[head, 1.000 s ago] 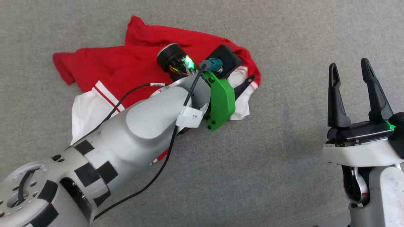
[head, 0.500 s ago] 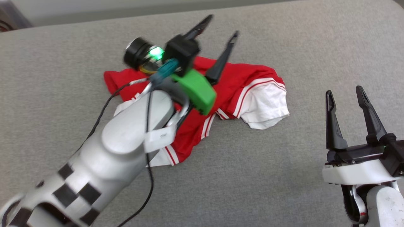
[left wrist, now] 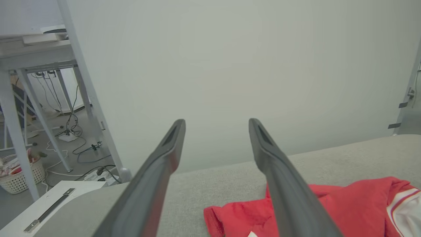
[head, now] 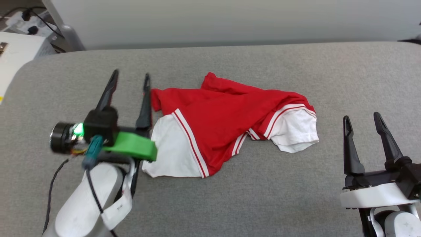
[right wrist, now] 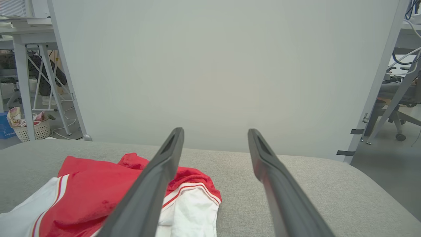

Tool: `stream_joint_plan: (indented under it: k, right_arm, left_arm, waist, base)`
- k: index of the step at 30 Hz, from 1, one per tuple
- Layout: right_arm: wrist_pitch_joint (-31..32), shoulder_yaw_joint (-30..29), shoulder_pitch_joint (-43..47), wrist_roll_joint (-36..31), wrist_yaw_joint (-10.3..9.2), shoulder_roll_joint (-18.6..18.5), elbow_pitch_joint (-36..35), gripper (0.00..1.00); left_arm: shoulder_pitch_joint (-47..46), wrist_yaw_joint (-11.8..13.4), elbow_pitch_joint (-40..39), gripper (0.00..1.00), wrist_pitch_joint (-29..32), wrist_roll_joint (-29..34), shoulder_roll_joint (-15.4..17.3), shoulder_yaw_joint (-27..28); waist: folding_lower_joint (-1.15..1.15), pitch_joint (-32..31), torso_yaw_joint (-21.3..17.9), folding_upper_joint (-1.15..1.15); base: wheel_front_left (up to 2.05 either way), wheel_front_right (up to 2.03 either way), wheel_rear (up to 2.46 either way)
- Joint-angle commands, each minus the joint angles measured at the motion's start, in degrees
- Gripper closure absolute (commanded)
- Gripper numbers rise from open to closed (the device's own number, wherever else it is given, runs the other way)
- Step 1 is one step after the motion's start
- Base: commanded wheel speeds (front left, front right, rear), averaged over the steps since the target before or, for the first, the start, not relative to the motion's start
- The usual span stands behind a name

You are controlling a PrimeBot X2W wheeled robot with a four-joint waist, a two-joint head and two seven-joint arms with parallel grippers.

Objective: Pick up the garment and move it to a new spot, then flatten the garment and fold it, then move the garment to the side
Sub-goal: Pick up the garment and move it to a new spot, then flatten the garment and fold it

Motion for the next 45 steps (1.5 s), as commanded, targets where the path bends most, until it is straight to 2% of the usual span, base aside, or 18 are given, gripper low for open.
stream_joint_plan:
  k: [1, 7, 12, 19, 34, 45]
  right_arm:
    - [-0.52, 0.10, 0.83, -0.52, -0.04, 0.05, 0.39, 0.00]
    - [-0.52, 0.32, 2.16, -0.24, -0.04, 0.05, 1.66, 0.00]
    - [-0.52, 0.33, 3.41, 0.15, -0.04, 0.05, 2.62, 0.00]
    - [-0.52, 1.00, 5.34, 1.80, -0.04, 0.05, 3.96, 0.00]
    - [-0.52, 1.90, 9.85, 3.73, -0.04, 0.05, 7.02, 0.00]
    - [-0.52, 1.83, 9.98, 3.64, -0.04, 0.05, 7.61, 0.00]
  left_arm:
    - [3.09, 0.58, -0.85, 0.00, -0.32, 1.13, 0.26, 2.01]
    - [13.24, 0.08, -2.93, 0.00, -0.32, 4.40, -0.94, 8.13]
    - [19.12, -1.17, -4.45, 0.00, -0.32, 6.70, -3.82, 12.06]
    - [25.30, -5.05, -4.44, 0.00, -0.32, 9.74, -7.70, 16.15]
    - [30.51, -12.88, -2.96, 0.00, -0.32, 14.27, -13.79, 22.59]
    - [31.41, -15.82, -1.51, 0.00, -0.32, 16.89, -16.11, 25.92]
  waist:
    - [0.00, -2.01, 1.68, 0.00]
    - [0.00, -3.78, 2.13, 0.00]
    - [0.00, -5.24, 2.28, 0.00]
    - [0.00, -7.01, 2.14, 0.00]
    - [0.00, -9.19, 2.72, 0.00]
    - [0.00, -9.48, 2.87, 0.00]
  base:
    - [0.00, 0.00, 0.00]
    - [0.00, 0.00, 0.00]
    - [0.00, 0.00, 0.00]
    - [0.00, 0.00, 0.00]
    - [0.00, 0.00, 0.00]
    - [0.00, 0.00, 0.00]
